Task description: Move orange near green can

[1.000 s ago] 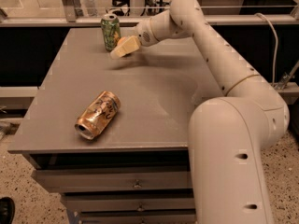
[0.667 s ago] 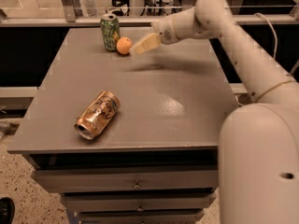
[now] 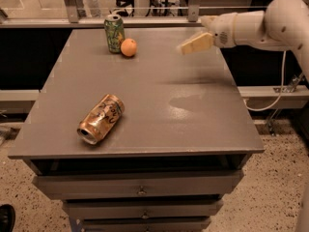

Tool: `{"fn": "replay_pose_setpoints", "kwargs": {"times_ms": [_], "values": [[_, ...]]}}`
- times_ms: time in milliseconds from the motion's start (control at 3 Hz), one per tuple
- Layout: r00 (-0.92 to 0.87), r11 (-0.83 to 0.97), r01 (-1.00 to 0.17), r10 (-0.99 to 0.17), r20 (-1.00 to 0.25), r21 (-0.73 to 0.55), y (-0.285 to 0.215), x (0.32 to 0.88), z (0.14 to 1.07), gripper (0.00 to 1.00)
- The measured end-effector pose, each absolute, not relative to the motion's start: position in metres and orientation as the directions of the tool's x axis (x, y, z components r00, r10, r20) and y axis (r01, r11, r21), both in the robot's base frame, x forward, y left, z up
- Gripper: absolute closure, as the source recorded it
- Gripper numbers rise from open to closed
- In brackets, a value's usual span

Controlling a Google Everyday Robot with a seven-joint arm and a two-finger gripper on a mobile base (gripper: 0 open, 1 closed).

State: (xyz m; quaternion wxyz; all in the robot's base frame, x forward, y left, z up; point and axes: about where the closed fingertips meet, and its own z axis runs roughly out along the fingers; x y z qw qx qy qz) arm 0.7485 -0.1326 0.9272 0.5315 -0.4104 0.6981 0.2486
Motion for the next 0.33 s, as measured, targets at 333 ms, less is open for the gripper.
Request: {"fn": "replay_pose_setpoints", "kwargs": {"times_ms": [333], "values": [[-0.101,0.559,-0.824,-0.300,-0.949,-0.089,-0.1522,0.7429,0.9287,0.00]]}}
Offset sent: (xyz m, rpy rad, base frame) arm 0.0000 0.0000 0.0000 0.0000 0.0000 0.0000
